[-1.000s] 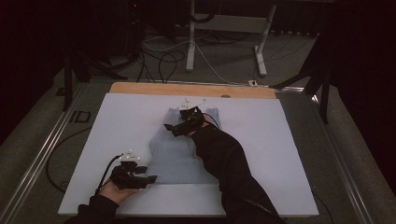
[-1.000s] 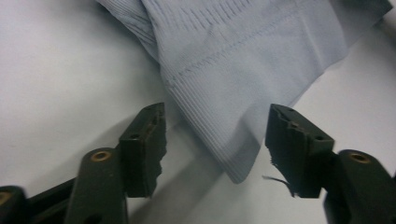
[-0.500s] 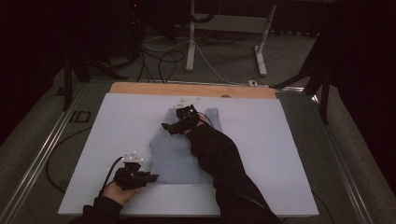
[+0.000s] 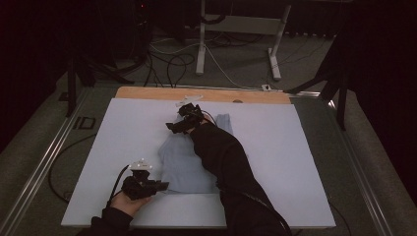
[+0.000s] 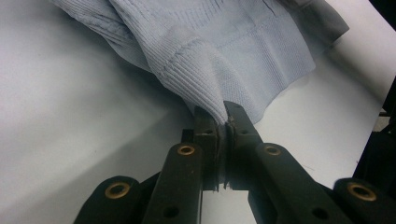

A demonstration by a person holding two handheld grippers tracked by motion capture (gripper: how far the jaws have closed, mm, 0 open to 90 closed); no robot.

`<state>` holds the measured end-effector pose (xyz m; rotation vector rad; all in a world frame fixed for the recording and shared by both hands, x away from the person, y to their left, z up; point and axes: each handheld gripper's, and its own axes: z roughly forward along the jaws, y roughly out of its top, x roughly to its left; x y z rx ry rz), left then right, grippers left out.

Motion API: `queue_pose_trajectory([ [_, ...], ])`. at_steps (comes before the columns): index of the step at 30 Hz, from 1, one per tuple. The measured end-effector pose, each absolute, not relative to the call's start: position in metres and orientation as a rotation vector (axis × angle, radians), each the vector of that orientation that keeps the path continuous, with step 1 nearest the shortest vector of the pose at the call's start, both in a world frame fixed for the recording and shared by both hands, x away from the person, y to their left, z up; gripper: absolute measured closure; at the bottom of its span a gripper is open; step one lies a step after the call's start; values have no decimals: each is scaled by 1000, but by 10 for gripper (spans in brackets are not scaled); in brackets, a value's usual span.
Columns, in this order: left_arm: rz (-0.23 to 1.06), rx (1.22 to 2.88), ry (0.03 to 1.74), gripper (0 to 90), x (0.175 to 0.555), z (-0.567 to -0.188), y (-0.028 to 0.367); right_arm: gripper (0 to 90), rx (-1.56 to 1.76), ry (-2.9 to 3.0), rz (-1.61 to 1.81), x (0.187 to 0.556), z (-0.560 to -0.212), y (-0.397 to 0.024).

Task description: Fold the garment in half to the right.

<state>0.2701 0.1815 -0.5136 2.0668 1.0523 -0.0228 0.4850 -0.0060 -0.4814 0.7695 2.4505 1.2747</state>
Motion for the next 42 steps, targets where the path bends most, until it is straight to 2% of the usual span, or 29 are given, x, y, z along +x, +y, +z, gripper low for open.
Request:
queue_pose_trajectory([
  [6,-28,2052,1048,859,270,-515,183,92,845,2442,1248,496,-482,2],
  [9,-35,2043,1052,860,271,-515,184,208,947,2406,1144,505,-485,8],
  [10,-36,2041,1052,860,271,-515,184,280,964,2394,1117,507,-486,9],
  [11,-37,2040,1050,860,271,-515,184,280,964,2394,1117,507,-486,9],
  [15,-45,2028,1054,860,271,-514,185,385,1005,2384,1030,515,-491,13],
  [18,-42,2024,1055,860,271,-514,184,426,1029,2393,972,522,-495,17],
  [27,-36,2025,1055,860,271,-512,183,467,1047,2429,848,531,-508,26],
  [31,-31,2029,1055,860,270,-512,183,554,1026,2461,786,530,-512,29],
  [36,-26,2028,1058,860,269,-512,182,600,1011,2482,761,531,-517,26],
  [38,-29,2025,1063,860,270,-513,182,684,995,2478,741,532,-516,25],
  [42,-30,2022,1066,861,270,-513,183,748,994,2467,731,532,-516,25],
])
